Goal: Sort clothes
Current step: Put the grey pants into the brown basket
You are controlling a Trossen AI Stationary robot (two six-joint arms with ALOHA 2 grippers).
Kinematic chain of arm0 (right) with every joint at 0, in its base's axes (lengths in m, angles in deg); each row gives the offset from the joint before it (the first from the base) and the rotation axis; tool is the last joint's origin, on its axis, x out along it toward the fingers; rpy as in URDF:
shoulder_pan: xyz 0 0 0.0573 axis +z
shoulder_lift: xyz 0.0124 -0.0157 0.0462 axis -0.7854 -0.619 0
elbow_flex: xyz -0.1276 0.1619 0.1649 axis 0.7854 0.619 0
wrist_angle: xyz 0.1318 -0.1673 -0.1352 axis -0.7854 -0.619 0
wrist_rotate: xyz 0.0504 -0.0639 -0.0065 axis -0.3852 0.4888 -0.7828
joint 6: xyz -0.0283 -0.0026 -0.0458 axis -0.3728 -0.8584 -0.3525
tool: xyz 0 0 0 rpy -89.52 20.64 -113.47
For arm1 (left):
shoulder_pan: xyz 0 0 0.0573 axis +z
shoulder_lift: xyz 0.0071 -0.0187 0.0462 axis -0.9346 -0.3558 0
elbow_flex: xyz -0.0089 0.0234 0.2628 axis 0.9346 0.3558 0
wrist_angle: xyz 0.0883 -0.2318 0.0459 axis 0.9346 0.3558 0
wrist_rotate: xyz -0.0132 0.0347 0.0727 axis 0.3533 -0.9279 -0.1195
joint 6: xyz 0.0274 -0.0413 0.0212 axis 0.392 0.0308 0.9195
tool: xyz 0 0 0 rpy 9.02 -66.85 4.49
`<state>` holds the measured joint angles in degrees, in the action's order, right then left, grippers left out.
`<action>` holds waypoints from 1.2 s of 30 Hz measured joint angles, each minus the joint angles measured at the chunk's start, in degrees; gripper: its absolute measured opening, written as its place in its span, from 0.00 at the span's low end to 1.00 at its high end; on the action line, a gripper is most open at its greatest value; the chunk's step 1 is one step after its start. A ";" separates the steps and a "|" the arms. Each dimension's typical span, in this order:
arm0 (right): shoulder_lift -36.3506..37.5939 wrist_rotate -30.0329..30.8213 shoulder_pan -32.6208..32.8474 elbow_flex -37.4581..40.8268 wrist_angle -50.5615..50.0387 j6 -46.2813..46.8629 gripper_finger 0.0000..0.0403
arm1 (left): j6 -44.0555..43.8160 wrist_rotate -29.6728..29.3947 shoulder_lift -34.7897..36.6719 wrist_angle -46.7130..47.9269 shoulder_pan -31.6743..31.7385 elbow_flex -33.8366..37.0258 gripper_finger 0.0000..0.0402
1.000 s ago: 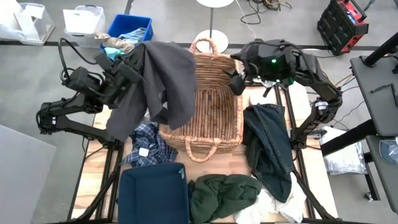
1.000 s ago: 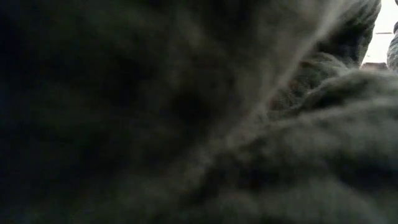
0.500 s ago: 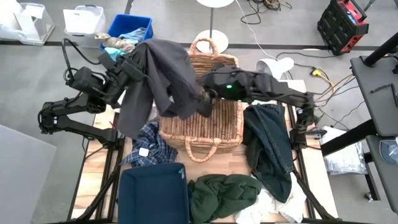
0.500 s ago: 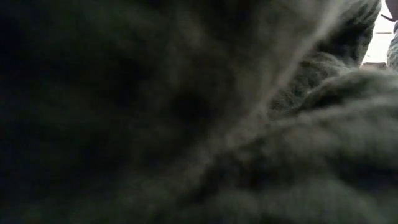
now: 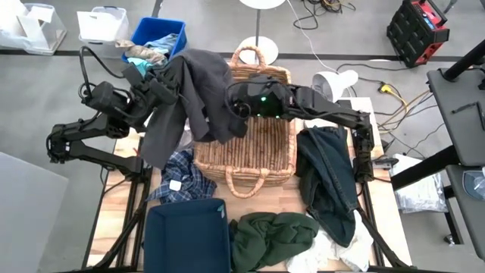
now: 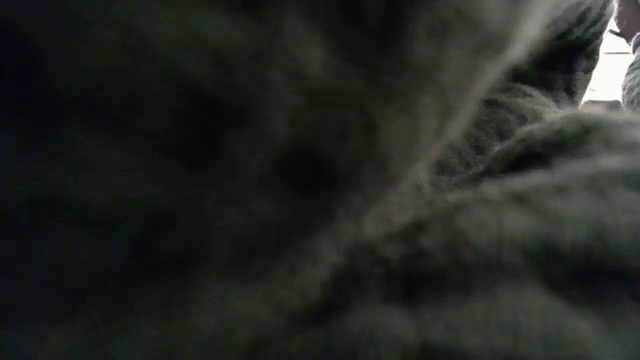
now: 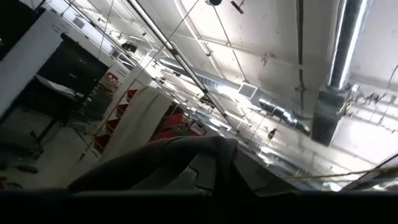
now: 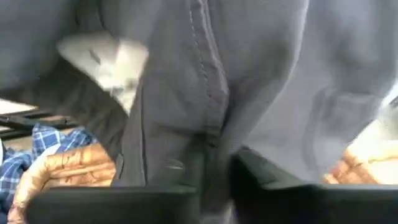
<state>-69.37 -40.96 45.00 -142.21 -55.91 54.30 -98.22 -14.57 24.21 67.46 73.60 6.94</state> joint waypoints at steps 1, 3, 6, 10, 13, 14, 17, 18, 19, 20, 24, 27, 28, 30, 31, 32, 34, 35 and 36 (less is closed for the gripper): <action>0.70 0.01 -0.19 0.00 0.55 -0.31 0.07 | 1.00 0.00 0.10 0.67 0.00 -0.04 0.00; 1.88 -0.02 -0.59 -0.26 1.98 0.05 0.04 | 3.94 0.00 0.15 1.82 0.02 -0.08 0.00; 3.85 -0.19 -1.31 -0.26 3.51 1.63 0.03 | 9.10 3.19 0.08 4.26 0.02 -0.08 0.00; 5.73 -5.40 -2.54 -0.17 5.10 6.07 0.02 | 11.53 14.12 0.04 7.16 0.35 -0.08 0.01; 6.35 -11.14 -3.42 -0.17 7.06 10.27 0.02 | 11.55 20.11 -0.02 8.38 0.44 -0.08 0.07; 6.29 -13.08 -3.48 -0.17 8.11 11.15 0.02 | 11.53 21.47 -0.09 8.79 0.44 -0.08 0.10; 5.77 -18.59 -3.46 -0.17 10.94 13.76 0.02 | 11.33 23.98 -0.33 10.84 0.44 -0.08 0.21; 5.53 -19.89 -3.42 -0.17 11.92 14.61 0.02 | 11.33 24.37 -0.42 11.91 0.44 -0.08 0.25; 5.45 -20.74 -3.39 -0.16 12.65 15.42 0.02 | 11.33 24.48 -0.56 12.98 0.44 -0.08 0.30; 5.41 -21.01 -3.35 -0.13 13.19 16.09 0.02 | 11.52 24.59 -0.68 13.94 0.44 -0.08 0.34; 5.43 -20.95 -3.37 -0.13 14.93 18.19 0.02 | 11.95 26.55 -1.91 17.01 0.44 -0.08 0.51; 5.43 -20.75 -3.36 -0.13 16.67 19.42 0.02 | 12.26 28.12 -3.25 18.49 0.44 -0.08 0.58; 5.43 -20.59 -3.35 -0.13 17.34 20.02 0.02 | 12.25 28.24 -3.73 18.57 0.44 -0.08 0.60; 5.43 -19.92 -3.35 -0.13 17.77 20.55 0.02 | 12.10 28.30 -4.64 18.21 0.42 -0.08 0.61; 5.46 -19.06 -3.35 -0.13 17.77 20.63 0.02 | 12.10 28.28 -5.03 18.13 0.42 -0.08 0.62; 5.46 -18.49 -3.33 -0.13 17.77 20.51 0.02 | 12.06 28.27 -5.36 18.12 0.44 -0.08 0.62; 5.46 -17.90 -3.25 -0.13 17.76 20.41 0.02 | 12.08 28.22 -5.95 18.12 0.44 -0.08 0.62; 5.46 -17.67 -3.24 -0.13 17.75 20.43 0.02 | 12.08 28.22 -6.23 18.08 0.44 -0.08 0.62; 5.46 -17.57 -3.24 -0.13 17.78 20.46 0.02 | 12.10 28.22 -6.55 17.90 0.44 -0.08 0.62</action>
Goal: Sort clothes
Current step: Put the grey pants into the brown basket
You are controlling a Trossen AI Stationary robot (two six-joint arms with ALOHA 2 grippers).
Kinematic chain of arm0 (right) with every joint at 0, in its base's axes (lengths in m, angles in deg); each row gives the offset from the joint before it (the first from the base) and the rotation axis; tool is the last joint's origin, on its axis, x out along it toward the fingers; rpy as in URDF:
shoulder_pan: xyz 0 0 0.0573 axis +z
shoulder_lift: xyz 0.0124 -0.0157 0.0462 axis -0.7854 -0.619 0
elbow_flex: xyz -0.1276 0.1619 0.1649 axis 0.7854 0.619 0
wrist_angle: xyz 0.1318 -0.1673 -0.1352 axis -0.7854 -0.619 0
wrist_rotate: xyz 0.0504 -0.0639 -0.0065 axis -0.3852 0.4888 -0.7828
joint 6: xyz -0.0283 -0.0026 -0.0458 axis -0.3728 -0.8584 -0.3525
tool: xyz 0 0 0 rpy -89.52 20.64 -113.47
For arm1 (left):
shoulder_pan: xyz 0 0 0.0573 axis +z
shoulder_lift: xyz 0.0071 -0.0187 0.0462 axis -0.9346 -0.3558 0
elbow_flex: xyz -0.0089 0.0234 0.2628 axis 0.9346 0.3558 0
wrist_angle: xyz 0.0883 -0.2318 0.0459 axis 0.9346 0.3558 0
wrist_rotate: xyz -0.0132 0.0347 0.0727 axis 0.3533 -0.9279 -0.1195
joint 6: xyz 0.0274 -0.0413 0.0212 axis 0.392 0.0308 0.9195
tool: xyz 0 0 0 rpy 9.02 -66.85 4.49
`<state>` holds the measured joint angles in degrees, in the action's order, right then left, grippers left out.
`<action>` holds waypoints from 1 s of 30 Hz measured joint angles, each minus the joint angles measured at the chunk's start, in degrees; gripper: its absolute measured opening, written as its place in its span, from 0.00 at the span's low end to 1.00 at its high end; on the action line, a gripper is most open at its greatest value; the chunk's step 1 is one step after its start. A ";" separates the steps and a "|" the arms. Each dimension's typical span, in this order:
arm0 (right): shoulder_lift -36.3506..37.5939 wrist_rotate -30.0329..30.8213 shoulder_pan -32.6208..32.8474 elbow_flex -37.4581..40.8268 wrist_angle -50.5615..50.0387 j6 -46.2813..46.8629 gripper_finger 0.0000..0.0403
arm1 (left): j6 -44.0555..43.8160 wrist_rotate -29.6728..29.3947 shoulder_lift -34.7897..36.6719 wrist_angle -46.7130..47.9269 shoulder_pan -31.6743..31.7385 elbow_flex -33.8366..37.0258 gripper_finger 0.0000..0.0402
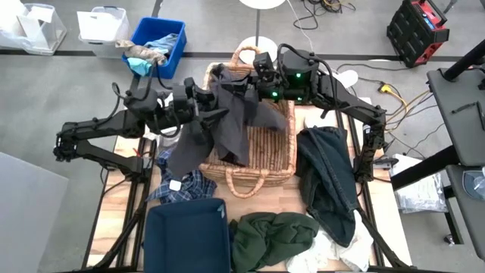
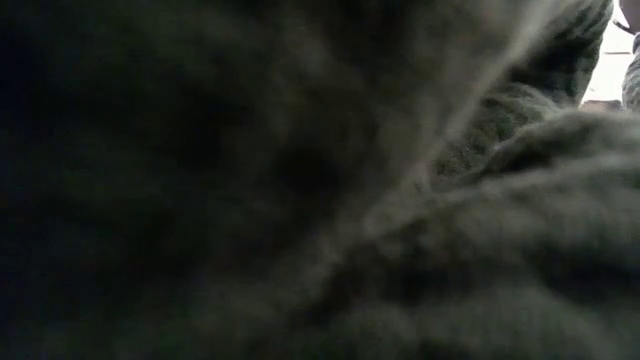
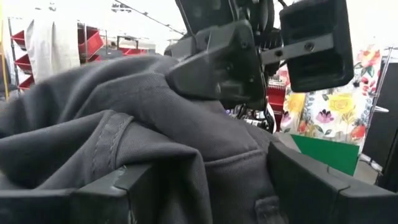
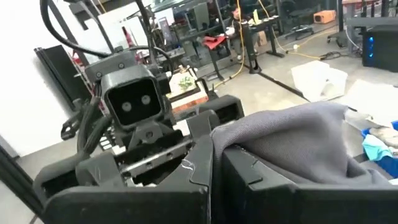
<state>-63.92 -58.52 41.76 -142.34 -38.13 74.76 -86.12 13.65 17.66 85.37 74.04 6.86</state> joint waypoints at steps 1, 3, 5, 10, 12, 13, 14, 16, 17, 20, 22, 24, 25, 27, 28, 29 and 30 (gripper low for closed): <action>0.00 0.03 0.00 0.00 0.07 -0.01 0.02 | 0.01 0.00 -0.27 -0.03 0.01 0.00 0.61; 0.00 0.09 -0.02 0.00 0.12 -0.15 0.02 | 0.54 -0.34 -0.79 0.00 0.02 0.00 0.57; 0.00 0.45 -0.02 0.02 0.08 -0.98 0.02 | 1.69 -2.76 -1.07 -0.02 -0.03 0.00 0.49; 0.02 1.14 -0.02 0.02 -0.63 -2.75 0.02 | 4.37 -3.96 -0.83 -0.56 -0.04 0.03 0.08; 0.06 1.14 0.10 0.00 -1.60 -4.63 0.03 | 4.73 -3.73 -0.26 -0.80 -0.07 0.07 0.04; 0.12 1.07 0.21 -0.02 -2.83 -6.27 0.04 | 5.94 -3.12 0.28 -0.24 -0.07 0.11 0.04; 0.29 0.58 0.23 -0.02 -4.52 -8.42 0.05 | 7.59 -1.66 0.90 0.75 -0.07 0.13 0.03; 1.09 -0.62 0.28 -0.01 -8.40 -11.68 0.09 | 10.83 3.30 2.38 2.61 0.02 0.15 0.01; 1.61 -0.88 0.54 0.00 -9.87 -13.38 0.11 | 12.32 5.54 3.16 3.47 0.02 0.15 0.01; 3.58 -1.24 1.09 0.00 -13.68 -18.29 0.22 | 16.84 10.46 5.55 6.71 -0.02 0.15 0.01; 4.77 -1.76 1.11 0.00 -15.20 -19.14 0.31 | 19.03 12.83 6.58 8.62 -0.07 0.11 0.01; 5.38 -2.82 1.11 0.00 -17.00 -19.56 0.41 | 20.20 14.22 7.07 9.71 -0.07 0.09 0.01; 5.49 -3.87 1.11 0.00 -17.56 -19.57 0.46 | 20.26 14.21 7.07 9.84 -0.04 0.09 0.01; 5.20 -6.31 1.15 0.00 -17.90 -19.55 0.55 | 20.28 14.21 7.07 9.84 -0.04 0.09 0.01; 4.84 -7.97 1.36 0.00 -17.86 -19.55 0.60 | 20.32 14.21 7.06 9.83 -0.02 0.09 0.01; 4.42 -9.15 1.49 0.00 -17.90 -19.57 0.64 | 20.45 14.20 6.94 9.74 0.00 0.09 0.01; 3.97 -9.42 1.53 0.00 -17.94 -19.61 0.68 | 20.63 14.21 6.81 9.57 0.00 0.09 0.01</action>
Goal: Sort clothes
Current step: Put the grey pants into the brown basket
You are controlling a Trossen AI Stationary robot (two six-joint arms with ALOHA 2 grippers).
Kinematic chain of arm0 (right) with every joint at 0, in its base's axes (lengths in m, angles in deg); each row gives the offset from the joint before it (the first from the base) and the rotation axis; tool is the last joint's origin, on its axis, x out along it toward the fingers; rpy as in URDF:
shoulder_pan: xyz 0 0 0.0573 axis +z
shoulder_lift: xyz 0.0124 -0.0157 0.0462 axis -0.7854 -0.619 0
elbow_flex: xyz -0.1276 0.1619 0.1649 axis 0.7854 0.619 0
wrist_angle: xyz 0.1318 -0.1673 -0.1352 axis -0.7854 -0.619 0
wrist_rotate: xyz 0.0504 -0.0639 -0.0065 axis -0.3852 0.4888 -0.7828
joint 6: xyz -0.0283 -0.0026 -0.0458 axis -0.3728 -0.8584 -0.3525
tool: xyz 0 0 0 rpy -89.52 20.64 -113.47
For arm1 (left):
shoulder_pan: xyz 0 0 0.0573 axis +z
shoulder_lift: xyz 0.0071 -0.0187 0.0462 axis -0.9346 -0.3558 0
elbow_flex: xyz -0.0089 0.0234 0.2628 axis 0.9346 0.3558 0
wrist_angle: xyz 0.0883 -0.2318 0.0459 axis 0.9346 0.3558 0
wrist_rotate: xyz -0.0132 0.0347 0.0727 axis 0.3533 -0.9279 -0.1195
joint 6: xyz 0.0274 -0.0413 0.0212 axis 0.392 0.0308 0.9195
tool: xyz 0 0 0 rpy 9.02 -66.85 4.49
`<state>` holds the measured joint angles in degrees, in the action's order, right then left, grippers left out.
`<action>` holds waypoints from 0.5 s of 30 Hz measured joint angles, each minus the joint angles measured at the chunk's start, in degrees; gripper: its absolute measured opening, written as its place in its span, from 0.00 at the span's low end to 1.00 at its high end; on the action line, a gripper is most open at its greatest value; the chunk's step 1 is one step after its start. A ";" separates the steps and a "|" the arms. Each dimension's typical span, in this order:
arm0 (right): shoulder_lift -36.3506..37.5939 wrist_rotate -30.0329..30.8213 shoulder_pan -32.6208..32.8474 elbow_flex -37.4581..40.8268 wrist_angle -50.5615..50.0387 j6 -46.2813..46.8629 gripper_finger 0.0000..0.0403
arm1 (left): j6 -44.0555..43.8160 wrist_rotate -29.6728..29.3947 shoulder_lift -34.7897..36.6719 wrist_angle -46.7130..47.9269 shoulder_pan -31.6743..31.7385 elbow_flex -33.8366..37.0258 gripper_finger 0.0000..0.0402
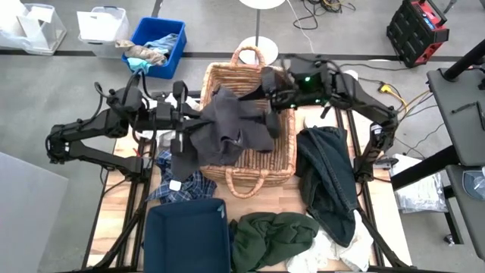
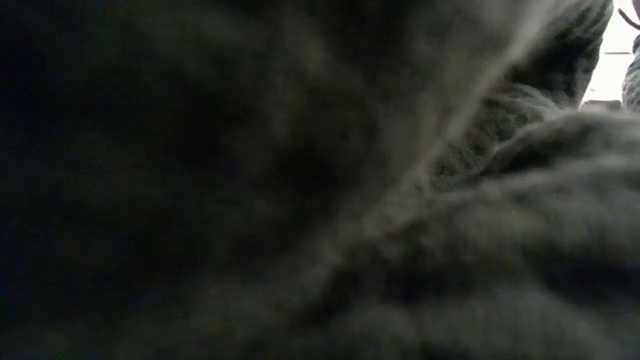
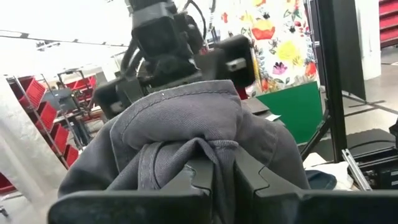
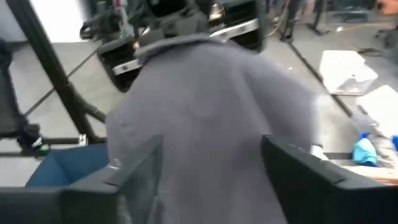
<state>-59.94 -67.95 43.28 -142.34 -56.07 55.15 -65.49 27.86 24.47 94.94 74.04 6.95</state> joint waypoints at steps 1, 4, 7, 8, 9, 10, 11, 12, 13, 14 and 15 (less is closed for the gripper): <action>-0.64 0.00 0.09 0.00 -0.02 -0.22 0.72 | 0.02 -0.02 -0.31 -0.08 0.00 0.00 0.01; -2.77 0.00 0.35 0.00 0.16 -1.52 0.82 | -0.01 -0.03 -1.29 -0.01 0.00 0.00 0.01; -4.78 -0.01 0.61 0.00 1.42 -2.95 0.89 | -0.09 -0.15 -2.19 -0.17 0.00 0.00 0.01; -5.30 -0.02 0.61 0.00 1.79 -3.41 0.90 | -0.11 -0.15 -2.53 -0.52 0.00 0.00 0.01; -5.62 -0.02 0.61 0.00 2.47 -4.01 0.91 | -0.18 -0.15 -2.86 -1.21 0.00 0.00 0.01; -6.06 -0.05 0.64 0.00 3.33 -4.54 0.91 | -0.22 -0.13 -3.16 -1.83 0.00 0.00 0.01; -6.48 -0.07 0.72 0.00 4.28 -5.14 0.91 | -0.22 -0.13 -3.37 -2.40 0.00 0.00 0.01; -6.82 -0.17 0.72 0.00 5.11 -6.07 0.91 | -0.22 -0.15 -3.52 -2.76 0.00 0.00 0.01; -7.13 -0.22 0.76 0.00 5.88 -7.05 0.90 | -0.22 -0.13 -3.62 -2.84 0.00 0.00 0.01; -7.36 -0.23 0.90 0.00 6.48 -7.84 0.89 | -0.22 -0.13 -3.72 -2.97 0.00 0.00 0.01; -7.69 -0.28 0.97 0.00 7.14 -8.75 0.87 | -0.22 -0.12 -3.78 -3.06 0.00 0.00 0.01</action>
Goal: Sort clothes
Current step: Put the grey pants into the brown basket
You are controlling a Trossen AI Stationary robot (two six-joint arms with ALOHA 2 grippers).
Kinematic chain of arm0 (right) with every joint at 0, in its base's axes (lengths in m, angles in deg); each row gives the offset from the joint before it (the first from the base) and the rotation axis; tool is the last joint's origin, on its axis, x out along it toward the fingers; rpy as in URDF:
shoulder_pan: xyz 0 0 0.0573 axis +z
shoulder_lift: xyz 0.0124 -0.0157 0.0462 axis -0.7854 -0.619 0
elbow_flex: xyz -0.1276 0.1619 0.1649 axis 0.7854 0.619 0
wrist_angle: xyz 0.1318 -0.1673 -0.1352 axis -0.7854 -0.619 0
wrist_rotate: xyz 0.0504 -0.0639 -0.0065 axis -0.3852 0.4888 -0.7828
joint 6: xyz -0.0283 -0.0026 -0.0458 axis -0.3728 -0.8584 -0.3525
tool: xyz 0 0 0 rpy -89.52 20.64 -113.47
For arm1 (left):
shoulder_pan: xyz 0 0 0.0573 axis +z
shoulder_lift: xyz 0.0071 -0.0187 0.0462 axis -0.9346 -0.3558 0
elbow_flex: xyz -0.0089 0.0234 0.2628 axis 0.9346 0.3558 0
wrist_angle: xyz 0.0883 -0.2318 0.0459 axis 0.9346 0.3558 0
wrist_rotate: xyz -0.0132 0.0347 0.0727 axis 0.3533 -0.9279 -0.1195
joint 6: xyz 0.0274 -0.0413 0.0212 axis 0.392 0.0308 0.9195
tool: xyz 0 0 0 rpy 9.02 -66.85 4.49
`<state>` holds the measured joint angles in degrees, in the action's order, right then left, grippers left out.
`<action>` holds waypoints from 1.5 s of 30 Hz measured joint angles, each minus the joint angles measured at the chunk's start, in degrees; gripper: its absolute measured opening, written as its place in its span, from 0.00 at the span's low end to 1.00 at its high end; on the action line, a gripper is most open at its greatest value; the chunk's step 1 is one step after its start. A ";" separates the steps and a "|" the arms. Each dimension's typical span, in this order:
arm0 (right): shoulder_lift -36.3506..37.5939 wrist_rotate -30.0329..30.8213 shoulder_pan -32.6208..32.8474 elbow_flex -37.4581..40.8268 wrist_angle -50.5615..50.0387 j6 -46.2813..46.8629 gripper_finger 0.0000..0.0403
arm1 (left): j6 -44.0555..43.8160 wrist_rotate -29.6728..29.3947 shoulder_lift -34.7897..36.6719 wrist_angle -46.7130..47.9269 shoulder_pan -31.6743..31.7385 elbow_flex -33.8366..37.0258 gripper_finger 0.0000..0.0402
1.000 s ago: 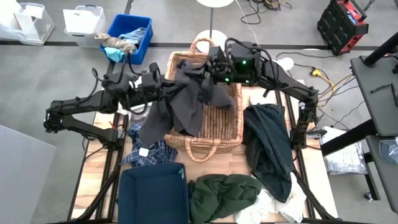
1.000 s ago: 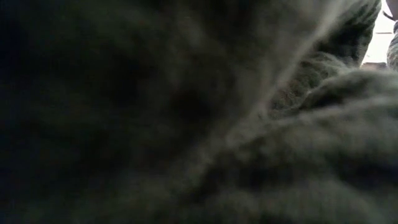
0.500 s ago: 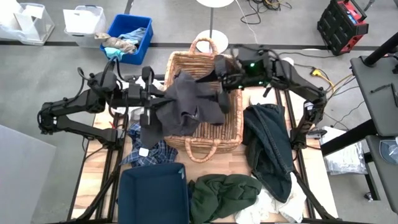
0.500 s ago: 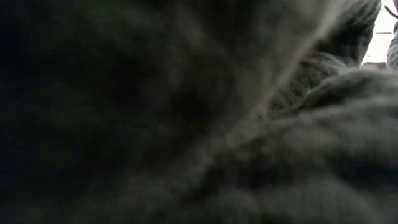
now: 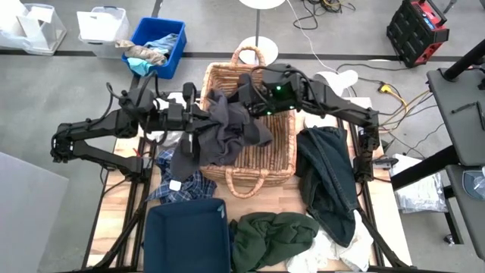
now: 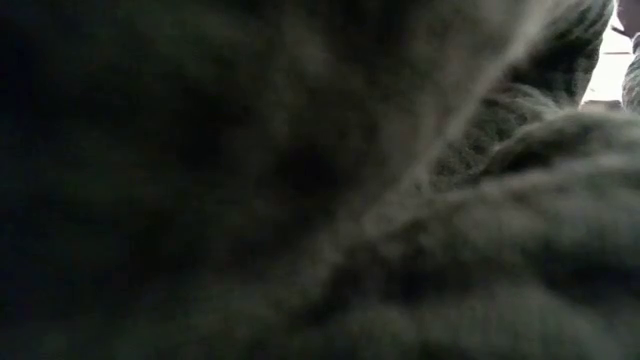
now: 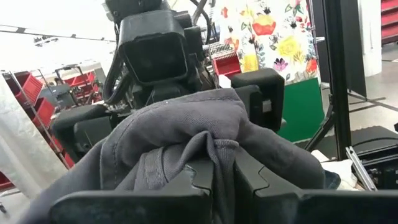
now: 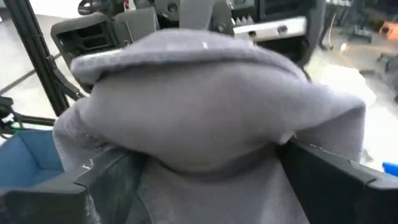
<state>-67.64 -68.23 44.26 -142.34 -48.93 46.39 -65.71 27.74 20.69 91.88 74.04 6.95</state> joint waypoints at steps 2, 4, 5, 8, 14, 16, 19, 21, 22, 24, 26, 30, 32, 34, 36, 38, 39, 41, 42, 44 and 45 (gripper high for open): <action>-0.25 -0.77 0.20 0.00 1.02 -1.51 0.81 | 0.00 0.06 -0.02 -0.07 0.00 0.00 0.01; -0.57 -2.27 0.37 0.00 2.18 -2.63 0.71 | -0.05 0.06 0.00 -0.49 0.00 0.00 0.00; -0.67 -2.68 0.51 0.00 2.73 -3.10 0.65 | -0.13 -0.25 0.00 -0.68 -0.07 0.00 0.00; -1.00 -2.58 0.75 0.00 4.06 -4.48 0.42 | -1.75 -3.64 0.05 -1.53 -0.09 0.00 0.01; -1.11 -1.35 0.60 0.00 4.57 -6.55 0.09 | -10.97 -6.58 1.25 -0.32 0.16 -0.04 0.21; -1.13 -1.19 0.54 0.00 4.71 -6.26 0.09 | -12.13 -6.39 1.96 0.21 0.13 -0.04 0.31; -1.05 1.36 0.33 0.04 4.52 -6.25 0.09 | -12.18 -8.25 3.37 2.01 0.15 -0.04 0.47; -0.79 3.59 0.29 0.11 4.36 -6.51 0.09 | -12.20 -9.62 4.44 3.23 0.17 -0.04 0.55; -0.64 4.75 0.25 0.11 4.02 -6.67 0.09 | -12.05 -10.63 5.00 3.98 0.17 -0.04 0.59; -0.01 8.24 0.17 0.15 3.52 -6.88 0.09 | -11.39 -12.77 6.32 5.59 0.21 -0.04 0.64; 0.76 13.26 0.12 0.17 3.33 -7.55 0.09 | -11.02 -15.15 7.47 6.85 0.27 -0.14 0.69; 2.62 27.33 0.05 0.15 1.36 -10.02 0.09 | -10.96 -20.01 9.16 8.89 0.26 -0.15 0.73; 3.06 34.93 -0.38 0.12 -1.42 -11.11 0.09 | -10.97 -21.41 10.16 8.94 0.26 -0.13 0.74; 3.15 40.06 -1.42 0.11 -4.67 -10.69 0.09 | -10.98 -22.71 11.18 8.47 0.26 -0.13 0.75; 3.15 41.33 -3.24 0.11 -9.10 -7.61 0.09 | -10.99 -24.12 11.74 8.39 0.24 -0.13 0.75; 3.02 40.29 -5.68 0.11 -13.54 -2.51 0.09 | -10.99 -24.77 12.12 8.35 0.24 -0.13 0.75; 2.84 38.69 -6.99 0.11 -15.79 0.07 0.09 | -10.99 -24.78 12.25 8.49 0.24 -0.13 0.75; 2.30 33.03 -9.71 0.10 -19.57 5.23 0.09 | -10.99 -24.78 12.48 8.35 0.24 -0.11 0.75; 1.88 29.26 -11.08 0.32 -20.68 7.47 0.09 | -10.99 -24.78 12.56 8.06 0.24 -0.11 0.75; 0.72 22.29 -13.03 0.77 -21.69 11.14 0.09 | -10.99 -24.78 12.64 8.02 0.20 -0.11 0.75; 0.09 19.39 -13.74 0.98 -21.88 12.41 0.09 | -10.99 -24.78 12.61 8.01 0.20 -0.11 0.75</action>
<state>-67.55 -48.83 30.51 -141.37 -70.81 58.80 -76.70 2.96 33.30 99.89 74.24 6.84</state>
